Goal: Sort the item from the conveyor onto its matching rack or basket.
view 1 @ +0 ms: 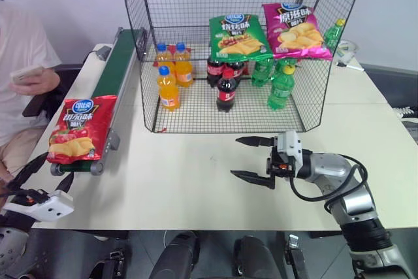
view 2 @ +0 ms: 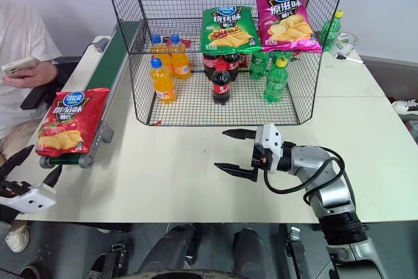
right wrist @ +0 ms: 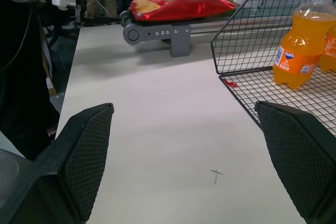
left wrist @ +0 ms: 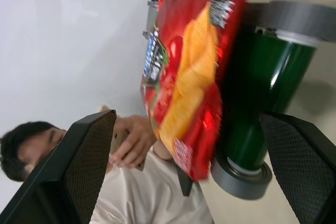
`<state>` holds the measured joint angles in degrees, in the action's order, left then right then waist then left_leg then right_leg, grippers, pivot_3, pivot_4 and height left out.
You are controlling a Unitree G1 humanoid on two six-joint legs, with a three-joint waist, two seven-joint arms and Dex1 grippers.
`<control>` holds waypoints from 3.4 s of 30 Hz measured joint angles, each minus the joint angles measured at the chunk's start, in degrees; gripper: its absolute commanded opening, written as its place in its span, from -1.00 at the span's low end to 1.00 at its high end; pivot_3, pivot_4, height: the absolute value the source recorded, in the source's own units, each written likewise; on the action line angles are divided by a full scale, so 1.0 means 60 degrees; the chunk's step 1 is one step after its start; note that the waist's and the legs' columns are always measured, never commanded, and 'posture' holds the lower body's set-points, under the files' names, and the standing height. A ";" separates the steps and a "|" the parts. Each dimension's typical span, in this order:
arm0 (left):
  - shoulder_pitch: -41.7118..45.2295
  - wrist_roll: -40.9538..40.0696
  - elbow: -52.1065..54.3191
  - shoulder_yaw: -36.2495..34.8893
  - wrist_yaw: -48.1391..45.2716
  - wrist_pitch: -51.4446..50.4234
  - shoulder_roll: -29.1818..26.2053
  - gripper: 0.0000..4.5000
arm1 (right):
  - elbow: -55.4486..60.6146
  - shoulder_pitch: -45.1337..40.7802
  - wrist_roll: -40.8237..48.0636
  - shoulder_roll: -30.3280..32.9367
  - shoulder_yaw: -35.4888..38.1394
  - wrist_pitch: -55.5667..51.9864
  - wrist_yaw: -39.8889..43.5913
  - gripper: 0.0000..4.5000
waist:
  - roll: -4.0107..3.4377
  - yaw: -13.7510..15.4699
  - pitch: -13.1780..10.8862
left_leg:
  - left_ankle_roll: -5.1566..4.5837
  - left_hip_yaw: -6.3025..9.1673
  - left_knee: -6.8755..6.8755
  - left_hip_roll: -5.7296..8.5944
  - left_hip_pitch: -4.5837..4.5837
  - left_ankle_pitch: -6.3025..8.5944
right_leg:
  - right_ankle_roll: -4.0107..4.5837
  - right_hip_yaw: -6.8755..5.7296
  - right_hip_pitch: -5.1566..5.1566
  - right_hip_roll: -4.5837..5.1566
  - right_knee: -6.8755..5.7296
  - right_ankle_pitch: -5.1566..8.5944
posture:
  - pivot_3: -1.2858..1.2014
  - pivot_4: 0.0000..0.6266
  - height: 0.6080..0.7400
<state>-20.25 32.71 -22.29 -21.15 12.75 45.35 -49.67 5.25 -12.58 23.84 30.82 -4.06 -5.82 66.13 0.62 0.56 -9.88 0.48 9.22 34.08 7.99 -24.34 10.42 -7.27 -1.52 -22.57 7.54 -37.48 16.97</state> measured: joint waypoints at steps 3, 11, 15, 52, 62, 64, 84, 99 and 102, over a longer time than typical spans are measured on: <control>0.0000 -0.0002 -0.0001 0.0002 0.0000 -0.0015 0.0000 0.99 | -0.0023 -0.0030 -0.0011 -0.0002 0.0000 0.0002 0.0002 1.00 | 0.0000 0.0002 0.0000 | 0.0000 0.0000 0.0000 0.0000 0.0000 0.0000 | 0.0000 0.0000 0.0001 0.0000 0.0000 0.0000 | 0.03 -0.52 1.00; 0.0066 -0.0020 -0.0010 0.0021 0.0000 -0.0041 0.0000 0.99 | -0.0076 -0.0133 -0.0030 -0.0003 0.0000 0.0021 0.0004 1.00 | 0.0001 0.0003 0.0000 | 0.0000 0.0000 0.0001 0.0000 0.0000 0.0000 | 0.0000 -0.0001 0.0001 0.0000 -0.0001 0.0000 | 0.03 -0.52 1.00; 0.0139 -0.0021 -0.0011 0.0039 0.0000 -0.0081 0.0001 0.99 | -0.0101 -0.0137 -0.0073 -0.0003 0.0000 0.0043 0.0003 1.00 | 0.0001 0.0005 0.0000 | 0.0000 0.0000 0.0001 0.0000 0.0001 0.0000 | 0.0000 -0.0001 0.0001 0.0000 -0.0001 0.0000 | 0.03 -0.52 1.00; 0.2612 -0.1629 0.4798 -0.0260 -0.1997 -0.1977 0.0074 -0.97 | -0.1144 -0.0779 -0.1443 -0.1644 0.1454 0.3121 -0.3973 1.00 | -0.0001 0.0040 0.0000 | 0.0006 0.0011 0.0009 -0.0001 0.0008 -0.0025 | 0.0003 -0.0001 0.0001 -0.0041 -0.0031 -0.0003 | 0.03 -0.52 1.00; 0.6916 -0.1238 0.4204 0.2321 -0.2639 -0.2924 0.1511 -0.97 | -0.0713 -0.0707 -0.2316 -0.2648 0.1194 0.3466 -0.6076 1.00 | -0.0006 -0.0119 0.0000 | 0.0034 0.0001 0.0006 -0.0012 0.0033 -0.0055 | 0.0013 0.0039 0.0017 -0.0066 -0.0102 -0.0009 | 0.03 -0.52 1.00; 0.7658 -0.0894 0.3528 0.2671 -0.2382 -0.2951 0.1811 -0.97 | -0.0635 -0.0665 -0.2384 -0.2711 0.1018 0.3437 -0.6171 1.00 | -0.0006 -0.0181 0.0000 | 0.0033 0.0001 0.0006 -0.0011 0.0033 -0.0056 | 0.0013 0.0040 0.0017 -0.0066 -0.0101 -0.0009 | 0.03 -0.52 1.00; 1.4807 0.1718 -0.7292 0.5932 0.1516 -0.3587 0.4182 -0.97 | -0.0028 -0.0452 -0.2311 -0.2558 0.0356 0.2678 -0.5896 1.00 | 0.0019 -0.0233 -0.0003 | 0.0032 0.0003 0.0030 0.0000 0.0005 -0.0059 | -0.0002 0.0032 0.0008 -0.0069 -0.0102 -0.0012 | 0.03 -0.52 1.00; 1.5510 0.0676 -0.8789 0.6025 0.0991 -0.3976 0.4921 -0.97 | 0.0240 -0.0462 -0.2292 -0.2564 0.0288 0.2366 -0.5903 1.00 | 0.0025 -0.0264 -0.0004 | 0.0032 0.0004 0.0033 0.0000 -0.0001 -0.0060 | -0.0002 0.0032 0.0003 -0.0069 -0.0104 -0.0012 | 0.03 -0.52 1.00; 1.5509 0.0366 -0.8852 0.5963 0.0687 -0.3876 0.4922 -0.74 | 0.0242 -0.0462 -0.2299 -0.2562 0.0263 0.2353 -0.5903 1.00 | 0.0025 -0.0277 -0.0005 | 0.0032 0.0003 0.0033 -0.0001 -0.0002 -0.0060 | -0.0002 0.0032 0.0001 -0.0069 -0.0105 -0.0012 | 0.03 -0.52 1.00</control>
<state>72.81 34.90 -75.40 14.63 16.88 22.09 -20.14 6.70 -15.35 10.05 15.45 -2.48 8.30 30.71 0.77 -1.10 -9.91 0.67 9.24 34.27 7.99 -24.35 10.05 -7.28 -1.33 -22.56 7.13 -38.11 16.90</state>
